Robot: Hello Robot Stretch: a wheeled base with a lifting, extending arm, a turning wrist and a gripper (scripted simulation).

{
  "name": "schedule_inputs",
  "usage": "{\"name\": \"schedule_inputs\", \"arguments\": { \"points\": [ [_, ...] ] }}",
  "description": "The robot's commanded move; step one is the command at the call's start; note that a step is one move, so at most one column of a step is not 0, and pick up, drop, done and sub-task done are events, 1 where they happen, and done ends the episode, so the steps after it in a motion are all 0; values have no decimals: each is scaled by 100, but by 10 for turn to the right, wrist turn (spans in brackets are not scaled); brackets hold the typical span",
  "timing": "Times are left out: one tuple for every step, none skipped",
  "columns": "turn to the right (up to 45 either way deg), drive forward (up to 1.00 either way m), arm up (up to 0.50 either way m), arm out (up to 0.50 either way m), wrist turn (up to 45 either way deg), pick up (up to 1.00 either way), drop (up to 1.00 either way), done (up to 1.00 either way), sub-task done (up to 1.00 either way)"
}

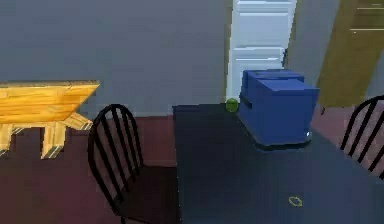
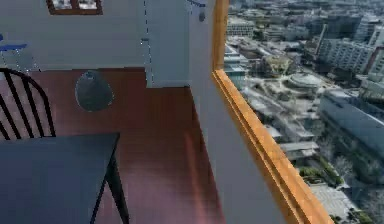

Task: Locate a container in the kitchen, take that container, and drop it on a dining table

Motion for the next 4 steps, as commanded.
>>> {"name": "schedule_inputs", "arguments": {
  "points": [
    [450, 0, 0, 0, 0, 0, 0, 0, 0],
    [360, 0, 0, 0, 0, 0, 0, 0, 0],
    [0, 100, 0, 0, 0, 0, 0, 0, 0],
    [120, 0, 0, 0, 0, 0, 0, 0, 0]
  ]
}}
